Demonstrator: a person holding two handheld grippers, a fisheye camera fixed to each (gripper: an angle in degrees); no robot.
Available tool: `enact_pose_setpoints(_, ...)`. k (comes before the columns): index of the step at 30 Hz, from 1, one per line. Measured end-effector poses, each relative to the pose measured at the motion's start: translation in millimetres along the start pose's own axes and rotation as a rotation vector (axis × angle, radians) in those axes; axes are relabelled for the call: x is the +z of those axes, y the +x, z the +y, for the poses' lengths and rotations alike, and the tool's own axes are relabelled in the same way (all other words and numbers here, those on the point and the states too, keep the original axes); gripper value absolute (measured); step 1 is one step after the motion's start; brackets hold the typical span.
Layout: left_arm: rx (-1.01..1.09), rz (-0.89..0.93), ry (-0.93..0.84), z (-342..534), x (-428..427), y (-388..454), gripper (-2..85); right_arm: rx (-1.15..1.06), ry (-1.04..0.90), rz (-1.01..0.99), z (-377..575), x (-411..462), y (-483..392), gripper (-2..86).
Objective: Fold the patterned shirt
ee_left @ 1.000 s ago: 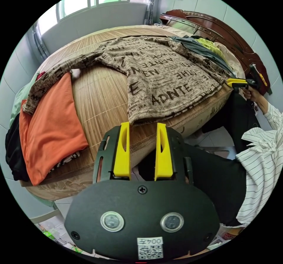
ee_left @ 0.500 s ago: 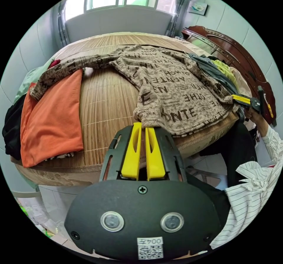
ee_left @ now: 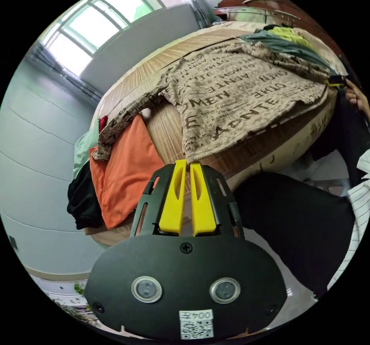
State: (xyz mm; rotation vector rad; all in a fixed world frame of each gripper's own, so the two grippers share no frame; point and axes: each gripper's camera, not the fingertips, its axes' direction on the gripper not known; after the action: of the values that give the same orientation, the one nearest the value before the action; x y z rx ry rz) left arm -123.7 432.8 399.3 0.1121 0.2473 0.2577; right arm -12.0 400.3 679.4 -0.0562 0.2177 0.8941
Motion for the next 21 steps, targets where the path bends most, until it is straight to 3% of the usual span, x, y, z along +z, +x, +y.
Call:
enact_pose_setpoints(4,0.004,-0.015,-0.025,-5,13,23,1.1,-0.002,0.026,0.134,5,-23,2,8.5)
enact_pose_setpoints(9,-0.076,0.036,-0.014,-6,18,20,1.0,-0.386,0.111,0.236,9,-32,-56,11.8)
enact_pose_setpoints(14,-0.087,0.045,-0.007,-8,20,19,0.9,-0.716,-0.044,0.424,7,19,-98,12.8)
enact_pose_setpoints(17,-0.09,0.046,0.001,-8,22,18,0.7,-0.675,-0.011,0.6,2,18,-89,4.7)
enact_pose_setpoints(21,-0.111,0.048,0.035,-4,22,9,0.7,-0.36,0.006,0.256,-20,-32,-48,4.3)
